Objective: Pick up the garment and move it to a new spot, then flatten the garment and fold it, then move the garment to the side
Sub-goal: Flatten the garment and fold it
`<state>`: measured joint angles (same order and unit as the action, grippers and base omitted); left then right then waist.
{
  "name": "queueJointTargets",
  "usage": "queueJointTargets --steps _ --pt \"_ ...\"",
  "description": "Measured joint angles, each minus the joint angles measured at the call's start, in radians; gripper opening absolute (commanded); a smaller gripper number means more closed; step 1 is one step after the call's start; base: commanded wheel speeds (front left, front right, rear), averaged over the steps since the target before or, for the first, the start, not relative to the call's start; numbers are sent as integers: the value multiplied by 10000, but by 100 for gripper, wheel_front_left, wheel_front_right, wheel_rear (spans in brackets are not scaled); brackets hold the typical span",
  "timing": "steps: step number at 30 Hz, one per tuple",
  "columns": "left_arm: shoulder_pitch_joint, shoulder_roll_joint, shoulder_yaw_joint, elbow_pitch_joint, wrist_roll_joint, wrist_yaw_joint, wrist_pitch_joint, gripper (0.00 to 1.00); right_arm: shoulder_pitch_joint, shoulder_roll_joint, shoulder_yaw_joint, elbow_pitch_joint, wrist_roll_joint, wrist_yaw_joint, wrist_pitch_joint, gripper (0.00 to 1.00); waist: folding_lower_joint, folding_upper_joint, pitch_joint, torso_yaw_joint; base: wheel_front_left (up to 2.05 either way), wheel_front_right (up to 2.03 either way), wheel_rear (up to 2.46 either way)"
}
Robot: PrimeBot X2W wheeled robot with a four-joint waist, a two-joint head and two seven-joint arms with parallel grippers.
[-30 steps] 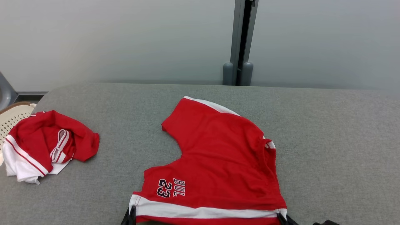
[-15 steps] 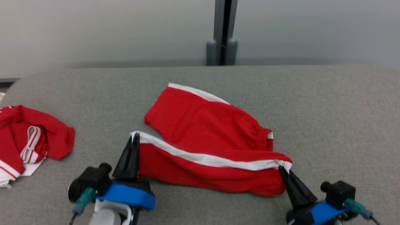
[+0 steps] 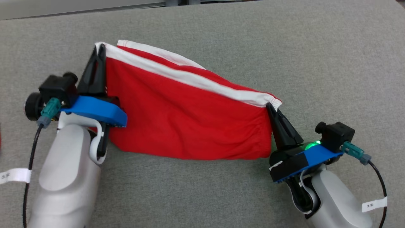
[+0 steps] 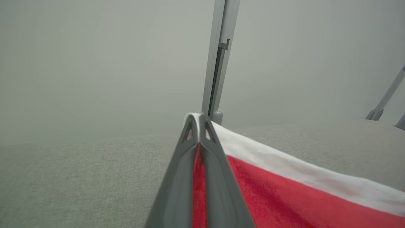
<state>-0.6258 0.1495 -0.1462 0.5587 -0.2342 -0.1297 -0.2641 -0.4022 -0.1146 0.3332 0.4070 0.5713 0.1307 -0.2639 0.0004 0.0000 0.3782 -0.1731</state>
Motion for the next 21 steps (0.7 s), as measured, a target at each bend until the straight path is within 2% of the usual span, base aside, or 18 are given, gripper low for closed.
queueJointTargets --steps 8,14,15,16,17,18,21 --pt "-1455 533 -29 1292 433 0 0 0 -789 380 176 88 121 0 0 0 -1 0 674 -562 0 0 0" --pt "-2024 579 -301 1923 430 -2 0 0 -954 510 132 104 -115 0 0 0 -2 0 833 -688 0 0 0" --pt "-2033 575 -345 2054 424 -2 -2 0 -968 531 79 119 -232 0 0 22 -2 1 836 -695 0 0 0" --pt "-2057 573 -380 2247 408 -2 -2 0 -968 556 -25 140 -324 0 0 61 -3 0 833 -697 0 0 0" --pt "-2074 570 -366 2401 382 -2 0 64 -968 566 -142 192 -447 0 0 100 -3 0 828 -695 0 0 0" --pt "-2074 570 -303 2428 353 -2 0 100 -966 566 -240 240 -571 0 0 100 -2 0 822 -690 0 0 0" --pt "-2093 570 -186 2508 347 0 0 100 -935 593 -518 276 -949 0 0 100 -3 0 760 -644 0 0 0"
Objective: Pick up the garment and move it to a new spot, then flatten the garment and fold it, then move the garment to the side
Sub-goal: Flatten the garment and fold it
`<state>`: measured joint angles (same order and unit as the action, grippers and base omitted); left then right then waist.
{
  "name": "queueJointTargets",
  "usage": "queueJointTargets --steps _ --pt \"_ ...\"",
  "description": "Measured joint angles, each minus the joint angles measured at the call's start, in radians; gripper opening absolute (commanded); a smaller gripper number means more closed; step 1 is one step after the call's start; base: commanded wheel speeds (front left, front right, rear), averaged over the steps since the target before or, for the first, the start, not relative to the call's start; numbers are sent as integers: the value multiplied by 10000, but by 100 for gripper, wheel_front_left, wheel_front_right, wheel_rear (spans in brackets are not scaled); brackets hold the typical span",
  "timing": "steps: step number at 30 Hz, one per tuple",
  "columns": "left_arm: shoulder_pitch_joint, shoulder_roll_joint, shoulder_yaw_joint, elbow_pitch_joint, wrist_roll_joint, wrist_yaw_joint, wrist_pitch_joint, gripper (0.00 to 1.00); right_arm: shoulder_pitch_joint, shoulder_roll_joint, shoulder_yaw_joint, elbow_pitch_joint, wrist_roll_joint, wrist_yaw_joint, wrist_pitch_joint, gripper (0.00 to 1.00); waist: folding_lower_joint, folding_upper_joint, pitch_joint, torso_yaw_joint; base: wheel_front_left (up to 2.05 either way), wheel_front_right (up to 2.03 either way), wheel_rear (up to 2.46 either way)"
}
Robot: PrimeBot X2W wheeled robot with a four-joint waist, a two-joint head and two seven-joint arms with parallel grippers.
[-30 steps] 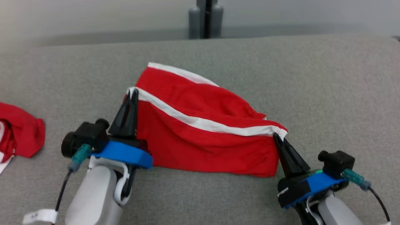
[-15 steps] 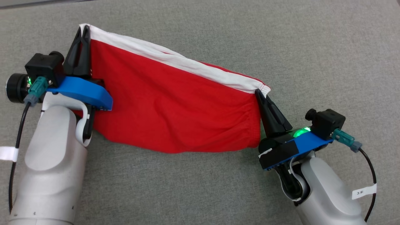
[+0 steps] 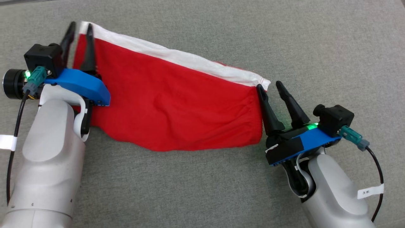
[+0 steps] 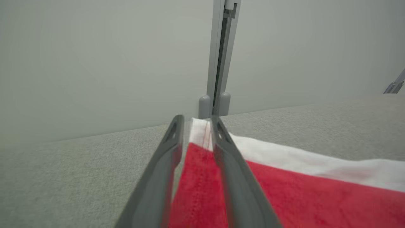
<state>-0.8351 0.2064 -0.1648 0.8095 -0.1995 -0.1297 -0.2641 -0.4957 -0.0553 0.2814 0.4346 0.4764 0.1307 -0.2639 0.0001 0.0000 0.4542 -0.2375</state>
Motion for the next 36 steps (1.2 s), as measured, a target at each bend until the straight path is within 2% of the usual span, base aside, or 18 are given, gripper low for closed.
queueJointTargets --steps 9,14,21,22,23,27,36 --pt "717 -284 332 96 -10 0 0 100 566 38 -1053 -198 -1191 0 0 100 -2 0 -363 302 0 0 0" --pt "999 -422 176 1444 -199 0 67 100 1032 38 -1411 -213 -1632 0 0 100 -2 0 -632 428 0 0 0" --pt "657 -523 -575 2807 -757 -2 940 98 1387 40 -1651 -111 -1860 0 0 100 -3 0 -953 474 0 0 0" --pt "616 -527 -719 2934 -826 -2 1051 25 1409 38 -1676 -88 -1871 0 0 100 -2 0 -1017 477 0 0 0" --pt "603 -548 -815 3020 -884 -2 1087 0 1441 40 -1697 -59 -1904 0 0 100 -3 0 -1091 484 0 0 0" --pt "803 -704 -1162 3260 -1256 -4 940 0 1694 38 -1854 75 -1998 0 0 100 -2 0 -1513 596 0 0 0" --pt "2427 -846 -1068 3350 -2113 -4 92 0 2697 46 -1965 541 -2468 0 0 100 -4 0 -2923 1202 0 0 0"
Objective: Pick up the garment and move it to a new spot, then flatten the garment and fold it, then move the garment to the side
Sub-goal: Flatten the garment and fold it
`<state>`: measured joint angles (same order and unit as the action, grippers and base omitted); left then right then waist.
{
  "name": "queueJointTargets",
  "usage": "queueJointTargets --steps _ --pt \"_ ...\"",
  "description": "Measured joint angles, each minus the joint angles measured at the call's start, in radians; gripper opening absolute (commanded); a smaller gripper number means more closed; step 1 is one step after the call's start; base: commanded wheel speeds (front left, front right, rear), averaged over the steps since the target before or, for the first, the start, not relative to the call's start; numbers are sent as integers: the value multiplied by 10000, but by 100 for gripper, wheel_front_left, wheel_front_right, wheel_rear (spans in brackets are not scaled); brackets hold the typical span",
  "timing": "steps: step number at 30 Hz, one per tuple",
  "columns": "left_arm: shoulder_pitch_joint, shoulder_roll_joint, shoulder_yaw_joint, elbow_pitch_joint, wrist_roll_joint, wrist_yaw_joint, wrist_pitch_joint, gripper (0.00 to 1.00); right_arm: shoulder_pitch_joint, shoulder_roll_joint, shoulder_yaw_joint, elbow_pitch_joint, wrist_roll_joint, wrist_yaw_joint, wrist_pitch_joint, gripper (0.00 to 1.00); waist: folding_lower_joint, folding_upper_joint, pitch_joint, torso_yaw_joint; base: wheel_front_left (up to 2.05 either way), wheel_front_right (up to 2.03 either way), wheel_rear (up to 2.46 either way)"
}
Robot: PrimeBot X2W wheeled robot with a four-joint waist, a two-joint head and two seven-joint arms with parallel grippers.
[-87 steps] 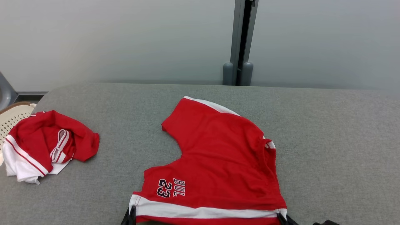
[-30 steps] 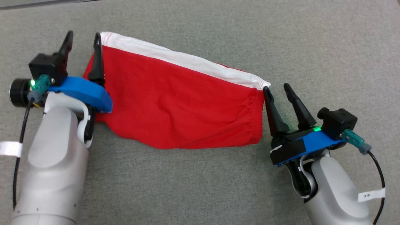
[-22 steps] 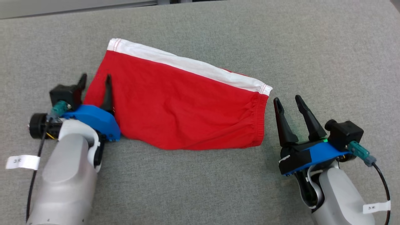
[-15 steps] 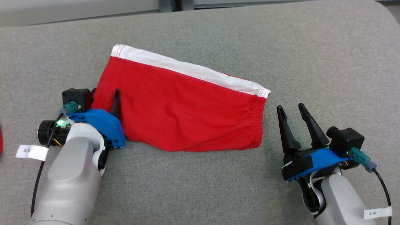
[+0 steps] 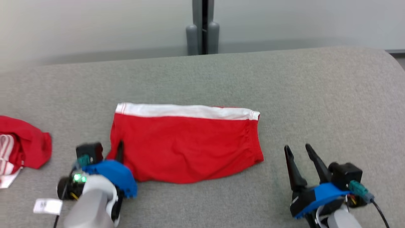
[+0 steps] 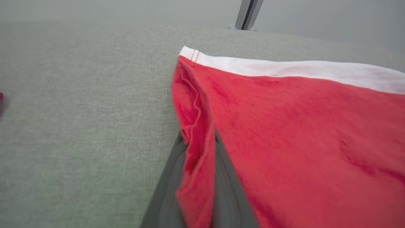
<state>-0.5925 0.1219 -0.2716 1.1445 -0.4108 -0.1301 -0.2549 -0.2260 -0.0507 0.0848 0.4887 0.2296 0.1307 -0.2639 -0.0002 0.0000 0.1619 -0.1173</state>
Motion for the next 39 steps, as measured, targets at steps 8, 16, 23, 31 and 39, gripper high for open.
queueJointTargets --steps 8,16,23,31,39 --pt "2132 -385 587 -1636 -144 180 -65 0 702 0 94 217 -19 0 0 100 0 0 -721 615 0 0 0" --pt "3098 -610 993 -3818 500 456 -67 100 105 0 313 445 -13 0 0 100 2 0 -579 1214 0 0 0" --pt "3418 -685 918 -4449 972 311 -69 100 -1077 6 96 2119 -228 0 0 100 2 0 -364 1973 0 0 0" --pt "3507 -698 909 -4591 1122 188 -69 100 -1182 -2 63 3593 938 0 -31 100 2 0 -70 2436 0 0 0" --pt "3630 -702 920 -4702 1122 174 -69 100 -1247 -54 537 3657 1916 2 -100 0 2 0 48 2219 0 0 0"
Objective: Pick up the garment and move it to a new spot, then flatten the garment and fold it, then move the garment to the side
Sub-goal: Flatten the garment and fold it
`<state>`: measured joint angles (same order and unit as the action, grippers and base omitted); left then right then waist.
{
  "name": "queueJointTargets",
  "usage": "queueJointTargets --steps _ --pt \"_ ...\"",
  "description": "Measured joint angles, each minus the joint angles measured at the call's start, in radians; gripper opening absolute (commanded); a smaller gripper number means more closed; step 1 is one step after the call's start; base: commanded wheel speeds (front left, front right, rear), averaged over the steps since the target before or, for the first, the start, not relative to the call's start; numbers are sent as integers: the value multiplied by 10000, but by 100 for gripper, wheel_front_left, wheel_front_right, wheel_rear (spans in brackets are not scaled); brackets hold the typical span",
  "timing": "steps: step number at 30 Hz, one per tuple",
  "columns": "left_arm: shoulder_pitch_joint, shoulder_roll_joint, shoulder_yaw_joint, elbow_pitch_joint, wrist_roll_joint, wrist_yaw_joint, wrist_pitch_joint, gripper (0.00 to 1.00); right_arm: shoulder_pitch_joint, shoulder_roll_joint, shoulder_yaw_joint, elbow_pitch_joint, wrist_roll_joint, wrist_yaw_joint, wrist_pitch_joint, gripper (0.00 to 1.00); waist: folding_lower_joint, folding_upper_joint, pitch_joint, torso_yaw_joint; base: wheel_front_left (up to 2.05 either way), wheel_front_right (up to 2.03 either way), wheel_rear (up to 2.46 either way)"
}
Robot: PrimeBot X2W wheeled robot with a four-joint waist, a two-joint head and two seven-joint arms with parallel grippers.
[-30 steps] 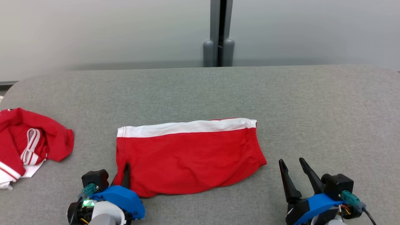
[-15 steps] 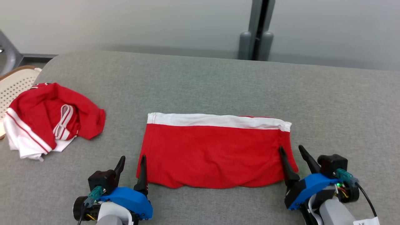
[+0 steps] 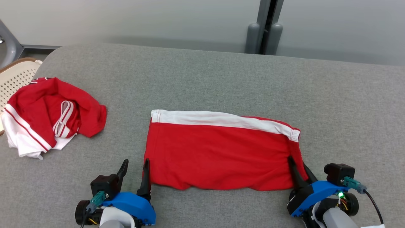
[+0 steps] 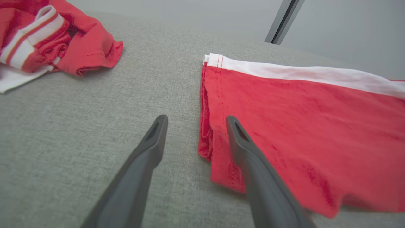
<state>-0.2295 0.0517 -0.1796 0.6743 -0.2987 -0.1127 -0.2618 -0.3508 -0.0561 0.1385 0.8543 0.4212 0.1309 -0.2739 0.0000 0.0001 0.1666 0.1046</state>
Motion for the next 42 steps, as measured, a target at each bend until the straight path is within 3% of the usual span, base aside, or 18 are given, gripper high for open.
queueJointTargets --steps 7,12,18,21,30,37,38,39,40,42 --pt "67 -2 -215 -107 -29 -13 0 100 427 113 -1143 -293 -35 10 84 0 0 0 -254 -279 0 0 0" --pt "274 -4 -359 -107 -128 -10 0 100 701 -313 -2535 -405 -161 -2 98 0 0 0 -494 -467 0 0 0" --pt "446 -10 -644 -50 -291 15 0 100 609 -245 -2796 -604 -587 -2 98 0 0 0 -641 -501 0 0 0" --pt "443 -10 -819 -33 -453 17 0 100 447 -92 -2242 -840 -405 -4 98 0 0 0 -700 -369 0 0 0" --pt "437 -10 -1181 -109 -761 142 0 100 177 44 807 -2082 596 -2 98 0 0 0 -863 517 0 0 0" --pt "436 -6 -1250 -29 -823 159 0 100 -304 61 1651 -1515 495 -2 98 0 0 0 -861 1428 0 0 0" --pt "440 -6 -1243 0 -848 157 0 100 -382 61 1720 -1352 439 -2 100 30 0 0 -840 1536 0 0 0" --pt "448 -4 -1233 19 -859 159 0 100 -443 61 1802 -1267 424 -2 100 80 0 0 -808 1621 0 0 0" --pt "453 -4 -1214 36 -859 159 0 100 -506 61 1904 -1246 449 -2 100 100 0 0 -775 1692 0 0 0" --pt "487 -4 -1160 59 -836 157 0 100 -609 61 2094 -1258 562 -2 100 100 0 0 -708 1775 0 0 0"
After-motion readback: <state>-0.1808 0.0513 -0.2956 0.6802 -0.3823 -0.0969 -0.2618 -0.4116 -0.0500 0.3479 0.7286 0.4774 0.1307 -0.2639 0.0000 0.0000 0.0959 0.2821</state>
